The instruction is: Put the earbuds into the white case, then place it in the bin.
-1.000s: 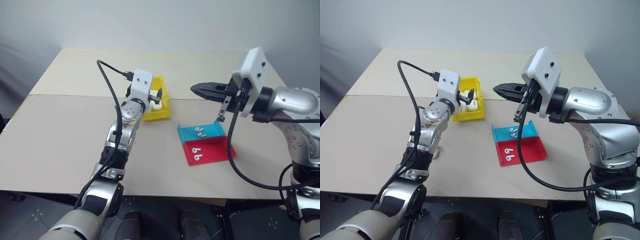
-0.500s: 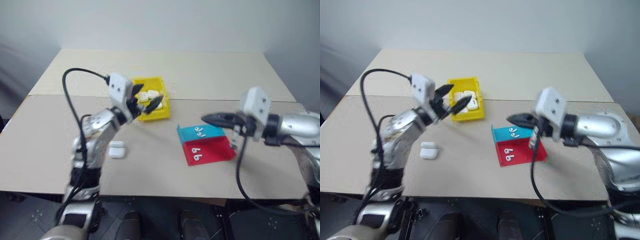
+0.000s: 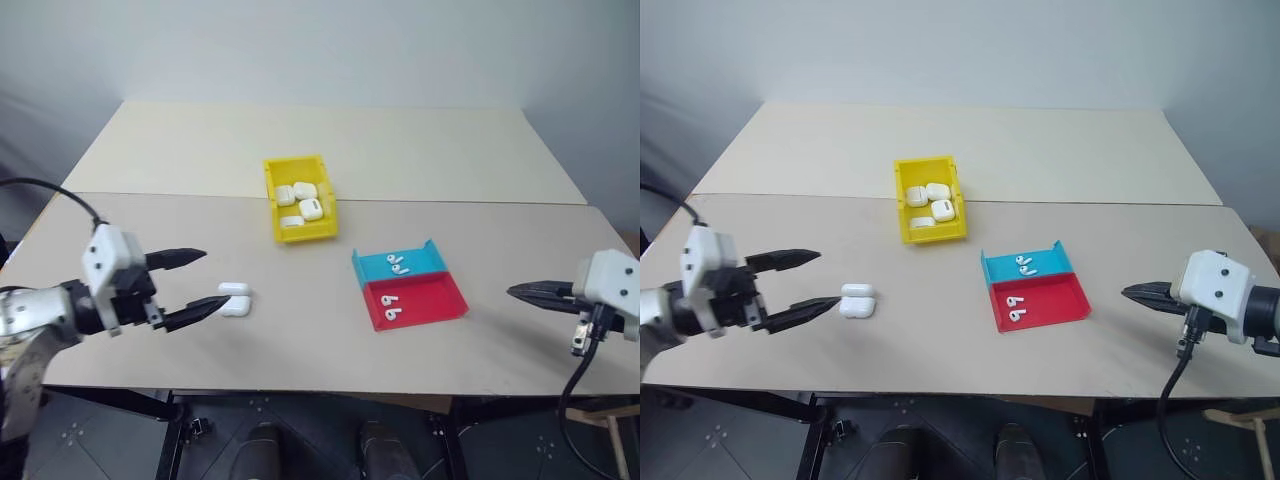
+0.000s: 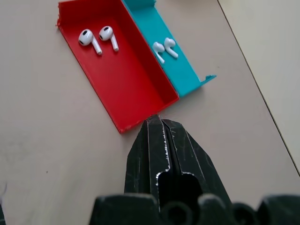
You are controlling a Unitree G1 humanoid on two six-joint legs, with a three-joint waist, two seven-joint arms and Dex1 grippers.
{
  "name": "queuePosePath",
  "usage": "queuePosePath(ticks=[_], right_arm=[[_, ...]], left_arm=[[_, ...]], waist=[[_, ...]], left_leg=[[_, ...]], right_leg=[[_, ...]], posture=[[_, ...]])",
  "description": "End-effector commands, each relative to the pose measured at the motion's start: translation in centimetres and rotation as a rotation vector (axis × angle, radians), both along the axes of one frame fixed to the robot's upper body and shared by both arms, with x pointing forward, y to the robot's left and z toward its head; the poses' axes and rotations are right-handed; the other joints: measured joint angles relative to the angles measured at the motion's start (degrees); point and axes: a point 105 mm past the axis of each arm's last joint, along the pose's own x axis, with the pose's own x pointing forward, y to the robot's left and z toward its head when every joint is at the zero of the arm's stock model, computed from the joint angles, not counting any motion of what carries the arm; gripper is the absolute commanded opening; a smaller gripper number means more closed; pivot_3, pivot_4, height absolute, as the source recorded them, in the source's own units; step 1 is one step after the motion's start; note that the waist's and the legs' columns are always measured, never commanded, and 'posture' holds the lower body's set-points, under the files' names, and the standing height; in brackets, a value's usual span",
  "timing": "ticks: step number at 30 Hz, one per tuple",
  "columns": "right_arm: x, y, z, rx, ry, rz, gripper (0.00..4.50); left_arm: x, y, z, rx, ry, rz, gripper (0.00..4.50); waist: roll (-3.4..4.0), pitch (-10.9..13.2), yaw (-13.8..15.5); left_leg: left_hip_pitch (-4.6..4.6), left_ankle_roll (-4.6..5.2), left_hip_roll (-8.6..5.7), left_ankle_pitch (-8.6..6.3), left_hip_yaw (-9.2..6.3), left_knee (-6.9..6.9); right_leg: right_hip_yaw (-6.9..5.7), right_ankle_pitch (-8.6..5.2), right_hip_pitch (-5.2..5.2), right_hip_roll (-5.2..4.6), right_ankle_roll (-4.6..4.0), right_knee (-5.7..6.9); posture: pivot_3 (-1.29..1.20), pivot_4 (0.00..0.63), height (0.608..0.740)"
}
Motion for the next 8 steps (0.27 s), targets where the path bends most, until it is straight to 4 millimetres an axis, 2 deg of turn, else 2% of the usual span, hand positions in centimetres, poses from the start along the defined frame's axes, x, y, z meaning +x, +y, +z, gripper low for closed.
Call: queuePosePath(ticks=[1, 8], right_arm=[[-0.3, -0.1, 1.1, -0.045, -0.035, 0.048, 0.00], [1.4, 0.3, 2.3, -0.024, -0.072, 0.067, 0.00]], left_arm=[[-0.6, -0.1, 1.7, 0.014, -0.075, -0.007, 4.46], [-0.6, -0.6, 2.3, -0.020, -0.091, -0.031, 4.46]], waist=[[0.00, 0.00, 0.06], [0.00, 0.00, -0.26]], left_leg=[[0.03, 0.00, 0.00, 0.00, 0.00, 0.00], [-0.01, 0.00, 0.00, 0.00, 0.01, -0.01]], right_leg=[[0.00, 0.00, 0.04, 0.00, 0.00, 0.00], [0.03, 0.00, -0.03, 0.01, 0.00, -0.01]], posture=[[0.00, 0.150, 0.740], [0.00, 0.150, 0.740]])
